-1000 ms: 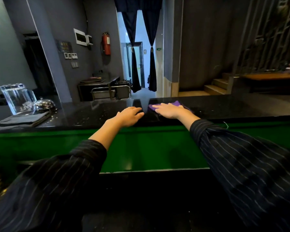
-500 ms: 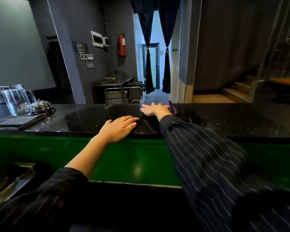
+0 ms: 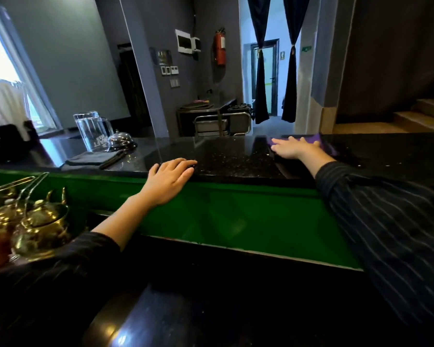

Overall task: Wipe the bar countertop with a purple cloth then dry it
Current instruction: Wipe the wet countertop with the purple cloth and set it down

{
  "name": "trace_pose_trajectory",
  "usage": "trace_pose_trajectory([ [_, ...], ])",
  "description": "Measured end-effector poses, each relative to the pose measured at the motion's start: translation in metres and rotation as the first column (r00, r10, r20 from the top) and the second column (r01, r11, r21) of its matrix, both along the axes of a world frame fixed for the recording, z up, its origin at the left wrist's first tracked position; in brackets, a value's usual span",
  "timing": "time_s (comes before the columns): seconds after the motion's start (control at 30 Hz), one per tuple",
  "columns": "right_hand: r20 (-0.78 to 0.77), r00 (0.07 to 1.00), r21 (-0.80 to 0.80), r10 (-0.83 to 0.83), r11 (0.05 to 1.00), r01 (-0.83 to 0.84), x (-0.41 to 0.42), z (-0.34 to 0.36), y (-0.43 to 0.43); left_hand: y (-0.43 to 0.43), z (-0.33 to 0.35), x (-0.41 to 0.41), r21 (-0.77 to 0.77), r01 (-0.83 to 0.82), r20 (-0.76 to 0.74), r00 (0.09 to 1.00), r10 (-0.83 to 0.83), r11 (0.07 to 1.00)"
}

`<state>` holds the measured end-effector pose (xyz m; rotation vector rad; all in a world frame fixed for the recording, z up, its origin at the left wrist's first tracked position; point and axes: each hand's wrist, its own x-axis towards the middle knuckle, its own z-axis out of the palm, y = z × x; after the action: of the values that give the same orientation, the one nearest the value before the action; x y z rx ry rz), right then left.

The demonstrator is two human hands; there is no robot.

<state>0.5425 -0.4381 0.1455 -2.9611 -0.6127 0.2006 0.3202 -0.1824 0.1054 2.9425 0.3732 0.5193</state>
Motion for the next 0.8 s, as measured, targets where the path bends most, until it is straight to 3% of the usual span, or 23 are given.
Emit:
trace_pose_trajectory([
  [0.1,0.033,0.999,0.008,-0.014,1.000,0.014,-0.030,0.002,0.041,-0.004,0.001,0.004,-0.046,0.003,-0.005,1.000,-0.004,0.999],
  [0.3,0.045,0.944,0.035,0.328,0.944,-0.329,-0.104,-0.001,0.119,0.003,0.006,0.003,-0.077,-0.003,-0.058,0.998,-0.002,0.997],
  [0.47,-0.037,0.868,0.056,0.496,0.868,-0.494,-0.120,0.006,0.077,0.013,0.006,-0.010,-0.024,-0.025,0.005,1.000,0.025,0.999],
  [0.53,-0.044,0.896,0.068,0.443,0.896,-0.439,-0.110,0.010,0.043,0.031,0.003,-0.024,0.018,-0.060,0.014,0.998,0.060,0.998],
  [0.63,-0.003,0.986,0.050,0.169,0.984,-0.168,-0.089,0.005,0.007,0.050,-0.003,-0.036,0.073,-0.015,-0.026,1.000,0.017,0.997],
  [0.8,0.076,0.980,0.018,-0.182,0.983,0.181,-0.088,-0.002,0.049,0.056,0.002,-0.031,0.017,0.059,0.048,0.997,-0.059,0.998],
])
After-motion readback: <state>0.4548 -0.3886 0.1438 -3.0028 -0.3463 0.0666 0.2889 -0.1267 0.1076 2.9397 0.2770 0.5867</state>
